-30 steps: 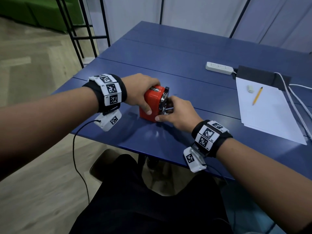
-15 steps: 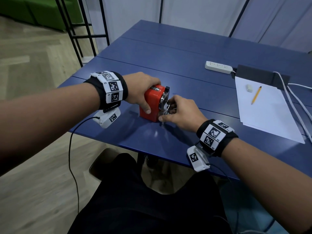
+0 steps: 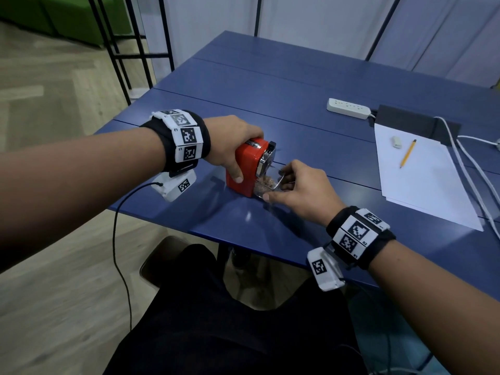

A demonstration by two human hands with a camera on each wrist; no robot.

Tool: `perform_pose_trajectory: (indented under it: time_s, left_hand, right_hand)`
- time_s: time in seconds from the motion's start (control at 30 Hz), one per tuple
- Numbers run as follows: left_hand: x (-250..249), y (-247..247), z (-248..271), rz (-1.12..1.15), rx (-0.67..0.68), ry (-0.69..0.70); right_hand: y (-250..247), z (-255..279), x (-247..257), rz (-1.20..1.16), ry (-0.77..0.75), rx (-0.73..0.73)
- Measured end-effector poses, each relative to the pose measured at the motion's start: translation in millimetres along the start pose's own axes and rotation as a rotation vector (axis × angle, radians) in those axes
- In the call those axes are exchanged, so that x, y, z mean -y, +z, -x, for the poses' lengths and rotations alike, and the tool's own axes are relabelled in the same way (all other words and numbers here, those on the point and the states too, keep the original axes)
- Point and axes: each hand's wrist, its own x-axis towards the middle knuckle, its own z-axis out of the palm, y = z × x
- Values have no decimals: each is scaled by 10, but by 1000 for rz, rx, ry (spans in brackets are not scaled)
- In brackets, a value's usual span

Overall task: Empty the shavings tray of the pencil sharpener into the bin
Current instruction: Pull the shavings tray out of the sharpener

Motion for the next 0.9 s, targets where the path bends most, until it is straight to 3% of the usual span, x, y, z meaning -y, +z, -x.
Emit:
perform_pose_trajectory:
  time_s: [0.23, 0.67, 0.8, 0.9]
  left_hand:
    - [3, -96, -45, -29, -6, -25]
    - [-226, 1, -33, 47, -39, -124]
    - [-360, 135, 311, -92, -247, -192]
    - [-462, 267, 546, -38, -447, -227]
  right_hand:
    - [-167, 201, -219, 42, 60, -57]
    - [-124, 519, -360, 161, 69, 41]
    - [-157, 557, -364, 123, 43, 22]
    - [-165, 569, -372, 109, 33, 14]
